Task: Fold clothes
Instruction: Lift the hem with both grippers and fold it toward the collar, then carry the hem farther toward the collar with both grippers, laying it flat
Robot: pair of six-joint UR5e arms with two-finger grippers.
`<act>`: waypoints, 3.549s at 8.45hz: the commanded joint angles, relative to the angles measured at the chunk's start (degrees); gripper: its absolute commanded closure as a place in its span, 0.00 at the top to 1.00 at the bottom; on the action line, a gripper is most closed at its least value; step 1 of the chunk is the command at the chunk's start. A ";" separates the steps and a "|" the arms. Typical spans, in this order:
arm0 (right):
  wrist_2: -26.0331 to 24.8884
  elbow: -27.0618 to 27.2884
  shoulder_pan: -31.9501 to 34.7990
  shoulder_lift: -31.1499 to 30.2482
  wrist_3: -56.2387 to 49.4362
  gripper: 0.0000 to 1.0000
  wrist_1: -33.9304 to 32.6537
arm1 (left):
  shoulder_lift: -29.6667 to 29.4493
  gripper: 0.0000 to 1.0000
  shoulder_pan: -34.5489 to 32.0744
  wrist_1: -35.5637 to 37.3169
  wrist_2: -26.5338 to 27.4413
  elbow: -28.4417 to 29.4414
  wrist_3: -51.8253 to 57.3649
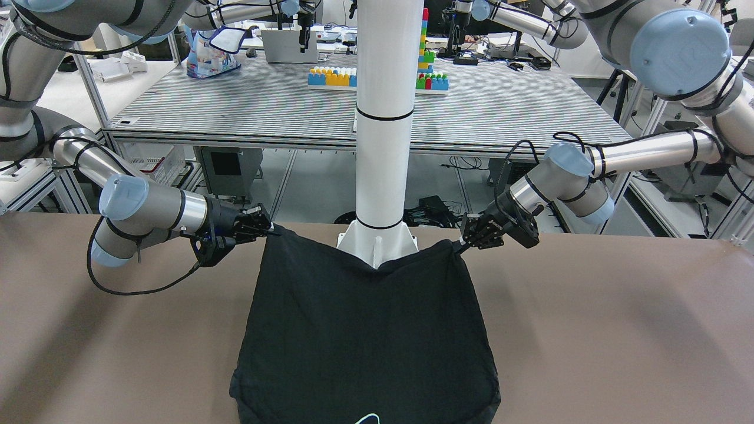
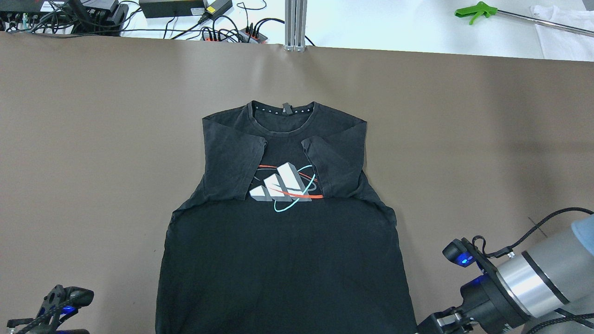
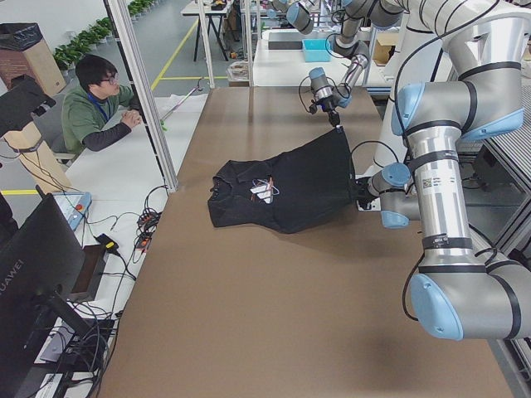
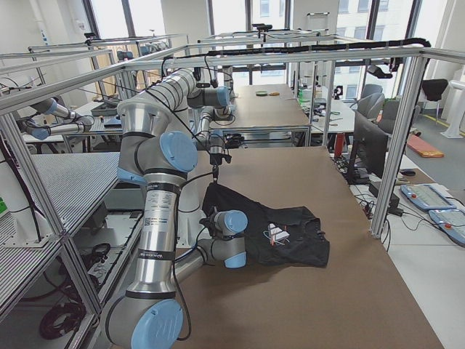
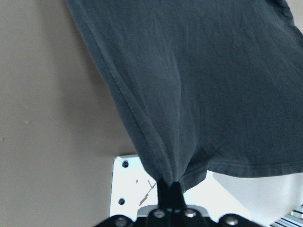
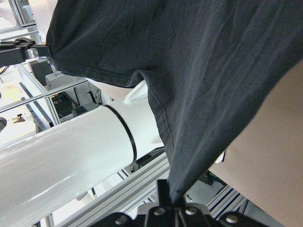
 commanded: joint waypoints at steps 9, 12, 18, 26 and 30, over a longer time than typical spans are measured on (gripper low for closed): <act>1.31 -11.73 15.30 6.31 5.53 0.00 7.73 | -1.79 0.00 -15.56 -8.32 -9.07 2.14 -0.61; -7.72 -12.52 15.59 6.84 -0.34 0.00 1.76 | -11.96 0.00 -28.91 -0.53 -14.31 11.97 -2.98; -20.99 -12.79 15.50 9.30 -9.82 0.00 -10.00 | -16.56 0.00 -37.04 2.49 -18.04 15.68 -5.36; -34.01 -20.96 15.23 15.63 -13.28 0.00 -16.19 | -26.33 0.00 -41.70 2.49 -15.49 30.71 -4.30; -37.54 -24.21 15.41 15.55 -13.28 0.00 -16.10 | -27.30 0.00 -42.75 2.23 -15.32 36.77 -3.60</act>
